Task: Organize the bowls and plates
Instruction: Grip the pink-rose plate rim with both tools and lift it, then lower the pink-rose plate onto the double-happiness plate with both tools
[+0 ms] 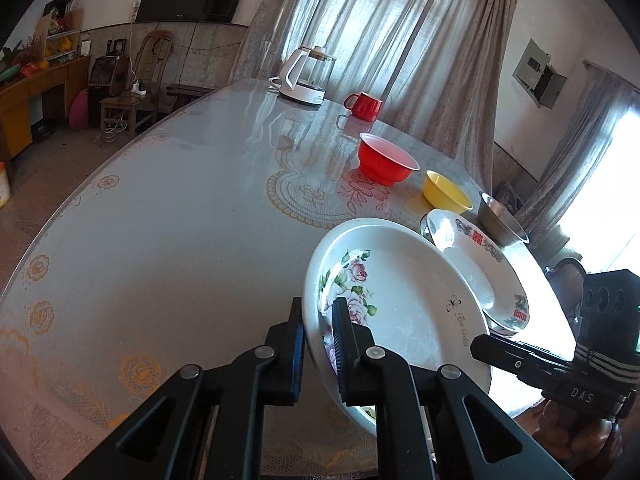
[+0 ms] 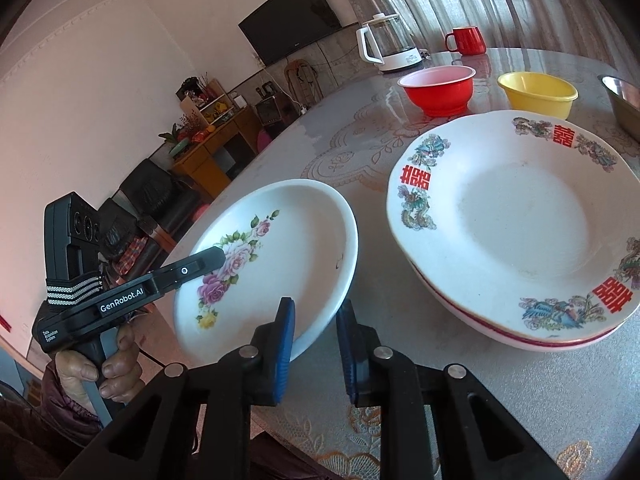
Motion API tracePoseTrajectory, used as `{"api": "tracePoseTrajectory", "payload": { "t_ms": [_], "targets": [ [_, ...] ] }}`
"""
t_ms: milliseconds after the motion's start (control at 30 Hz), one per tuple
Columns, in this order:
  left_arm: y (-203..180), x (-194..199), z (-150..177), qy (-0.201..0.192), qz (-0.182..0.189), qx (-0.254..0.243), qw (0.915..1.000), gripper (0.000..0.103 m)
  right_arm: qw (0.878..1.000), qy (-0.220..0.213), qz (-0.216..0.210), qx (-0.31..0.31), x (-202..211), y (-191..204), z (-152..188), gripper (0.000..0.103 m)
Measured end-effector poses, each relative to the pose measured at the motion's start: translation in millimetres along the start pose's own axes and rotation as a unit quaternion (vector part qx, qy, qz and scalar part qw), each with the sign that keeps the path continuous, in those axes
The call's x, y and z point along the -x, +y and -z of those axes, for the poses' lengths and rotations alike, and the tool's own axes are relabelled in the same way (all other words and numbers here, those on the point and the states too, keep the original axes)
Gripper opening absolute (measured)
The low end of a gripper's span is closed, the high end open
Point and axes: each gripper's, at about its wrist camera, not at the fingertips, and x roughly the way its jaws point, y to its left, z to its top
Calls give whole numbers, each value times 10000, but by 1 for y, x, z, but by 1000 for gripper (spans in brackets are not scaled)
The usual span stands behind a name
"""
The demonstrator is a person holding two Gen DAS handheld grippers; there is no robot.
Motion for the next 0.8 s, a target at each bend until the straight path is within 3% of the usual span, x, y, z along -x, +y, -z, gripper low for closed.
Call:
{"api": "tracePoseTrajectory", "payload": {
  "t_ms": [133,367,667,800],
  "targets": [
    [-18,-2,-12,-103,171,-147,9997,13,9995,-251,-112,-130,15,-6,-6,20],
    [-67,-25,-41,-148,564,-523,9969,14,9961,-789,226,-309,52,-25,-20,20],
    [-130,-82,-62,130,874,-1099,9900,14,9860,-1183,874,-784,86,-74,-29,20],
    [-145,-107,-59,393,837,-1247,9879,14,9812,-1211,1125,-992,90,-95,-32,20]
  ]
}}
